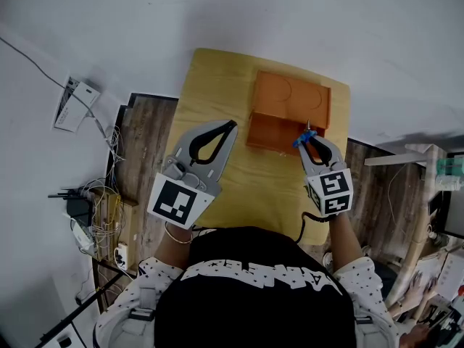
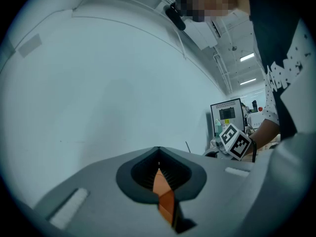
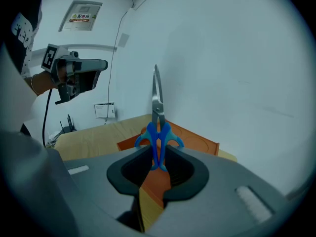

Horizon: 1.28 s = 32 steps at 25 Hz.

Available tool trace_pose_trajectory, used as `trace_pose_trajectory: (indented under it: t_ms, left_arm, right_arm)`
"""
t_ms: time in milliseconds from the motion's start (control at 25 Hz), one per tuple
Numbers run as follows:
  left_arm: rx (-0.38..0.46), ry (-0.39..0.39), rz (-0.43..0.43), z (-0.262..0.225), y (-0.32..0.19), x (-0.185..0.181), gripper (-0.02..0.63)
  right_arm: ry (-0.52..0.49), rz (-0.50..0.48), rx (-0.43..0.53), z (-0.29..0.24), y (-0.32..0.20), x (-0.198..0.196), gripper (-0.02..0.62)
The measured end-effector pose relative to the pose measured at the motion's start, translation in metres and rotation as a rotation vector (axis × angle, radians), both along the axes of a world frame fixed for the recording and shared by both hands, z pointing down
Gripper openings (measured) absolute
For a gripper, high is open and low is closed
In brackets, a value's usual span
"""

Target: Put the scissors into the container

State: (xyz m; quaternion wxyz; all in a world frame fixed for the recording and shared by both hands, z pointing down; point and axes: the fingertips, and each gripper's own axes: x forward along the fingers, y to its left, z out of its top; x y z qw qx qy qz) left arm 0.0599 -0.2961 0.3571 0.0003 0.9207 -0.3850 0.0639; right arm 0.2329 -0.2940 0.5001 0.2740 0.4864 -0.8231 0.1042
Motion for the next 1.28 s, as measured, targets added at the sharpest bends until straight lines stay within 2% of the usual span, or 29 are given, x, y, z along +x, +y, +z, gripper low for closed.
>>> trace_pose_trajectory:
  t_ms: [720, 1280]
  left_arm:
    - [-0.030, -0.002, -0.025, 0.014, -0.016, -0.012, 0.000]
    - [-0.031, -0.004, -0.036, 0.015, -0.017, -0.015, 0.000]
  right_arm:
    - [0.109, -0.091, -0.151, 0.057, -0.014, -0.008, 0.094]
    - [0.296, -0.275, -0.219, 0.084, -0.012, -0.012, 0.094]
